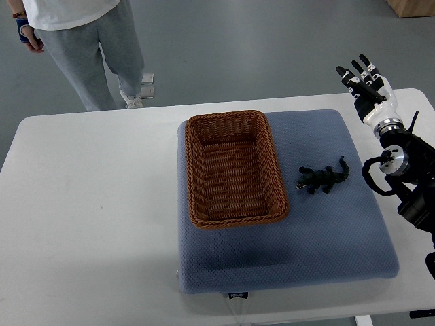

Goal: Place crocodile in brown basket with right hand

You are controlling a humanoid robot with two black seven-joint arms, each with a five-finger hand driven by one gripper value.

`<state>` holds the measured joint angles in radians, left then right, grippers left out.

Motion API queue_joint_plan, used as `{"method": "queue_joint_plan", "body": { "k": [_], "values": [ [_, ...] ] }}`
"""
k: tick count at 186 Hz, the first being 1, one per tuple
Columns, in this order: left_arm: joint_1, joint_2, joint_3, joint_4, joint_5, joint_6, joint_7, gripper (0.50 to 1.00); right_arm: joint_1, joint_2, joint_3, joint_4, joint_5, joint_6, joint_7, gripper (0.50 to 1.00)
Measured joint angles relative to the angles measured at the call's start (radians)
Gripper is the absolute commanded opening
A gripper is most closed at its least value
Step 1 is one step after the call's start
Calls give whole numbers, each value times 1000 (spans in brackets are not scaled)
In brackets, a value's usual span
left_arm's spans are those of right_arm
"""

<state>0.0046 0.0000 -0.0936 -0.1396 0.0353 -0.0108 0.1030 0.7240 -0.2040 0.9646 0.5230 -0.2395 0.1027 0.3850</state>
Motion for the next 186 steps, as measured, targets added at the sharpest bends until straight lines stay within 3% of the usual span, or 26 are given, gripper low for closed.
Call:
{"method": "queue_joint_plan", "body": {
  "k": [186],
  "values": [
    [0,0,3,1,0,-2,0,1000,-1,2,-1,0,-1,0,1,930]
  ]
}}
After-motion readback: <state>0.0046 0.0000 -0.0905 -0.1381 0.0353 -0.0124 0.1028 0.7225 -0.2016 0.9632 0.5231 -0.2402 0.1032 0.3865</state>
